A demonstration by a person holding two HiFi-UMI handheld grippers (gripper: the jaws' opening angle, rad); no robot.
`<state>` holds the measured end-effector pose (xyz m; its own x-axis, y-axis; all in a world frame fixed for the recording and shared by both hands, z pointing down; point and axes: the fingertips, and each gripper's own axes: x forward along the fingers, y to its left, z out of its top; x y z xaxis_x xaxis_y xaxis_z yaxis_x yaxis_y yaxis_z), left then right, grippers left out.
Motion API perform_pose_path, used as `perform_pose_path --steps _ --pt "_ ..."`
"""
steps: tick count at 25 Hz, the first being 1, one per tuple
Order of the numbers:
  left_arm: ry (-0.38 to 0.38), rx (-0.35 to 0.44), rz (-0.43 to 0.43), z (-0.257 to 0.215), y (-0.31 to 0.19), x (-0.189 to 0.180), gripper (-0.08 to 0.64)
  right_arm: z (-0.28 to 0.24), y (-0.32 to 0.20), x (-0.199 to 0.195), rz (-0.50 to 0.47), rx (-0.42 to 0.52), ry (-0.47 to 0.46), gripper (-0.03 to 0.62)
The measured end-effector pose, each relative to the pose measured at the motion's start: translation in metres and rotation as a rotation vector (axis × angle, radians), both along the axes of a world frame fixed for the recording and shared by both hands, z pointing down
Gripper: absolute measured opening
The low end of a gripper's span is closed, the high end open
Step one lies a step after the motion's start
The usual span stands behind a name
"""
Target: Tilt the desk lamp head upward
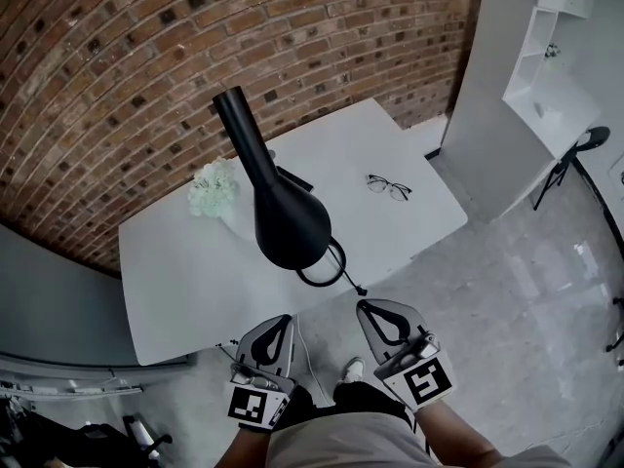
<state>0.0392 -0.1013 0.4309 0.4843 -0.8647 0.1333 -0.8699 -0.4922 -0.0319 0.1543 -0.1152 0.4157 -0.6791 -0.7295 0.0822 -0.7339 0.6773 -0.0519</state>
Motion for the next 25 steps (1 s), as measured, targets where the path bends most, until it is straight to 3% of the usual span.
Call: perform_pose_path --steps 16,19,22,25 --pt "0.072 0.029 0.028 -0.007 -0.012 -0.010 0.006 -0.021 0.002 -0.024 0.014 0.062 0.077 0.016" --pt "0.074 0.024 0.032 -0.005 -0.015 -0.011 0.006 -0.016 0.000 -0.025 0.025 0.040 0.084 0.017" --pt "0.071 0.005 0.027 0.001 -0.019 -0.024 0.006 -0.005 -0.013 -0.035 0.024 0.012 0.103 0.016" --pt "0.059 -0.021 0.012 0.015 -0.023 -0.046 0.006 -0.011 -0.021 -0.052 0.017 0.044 0.115 0.017"
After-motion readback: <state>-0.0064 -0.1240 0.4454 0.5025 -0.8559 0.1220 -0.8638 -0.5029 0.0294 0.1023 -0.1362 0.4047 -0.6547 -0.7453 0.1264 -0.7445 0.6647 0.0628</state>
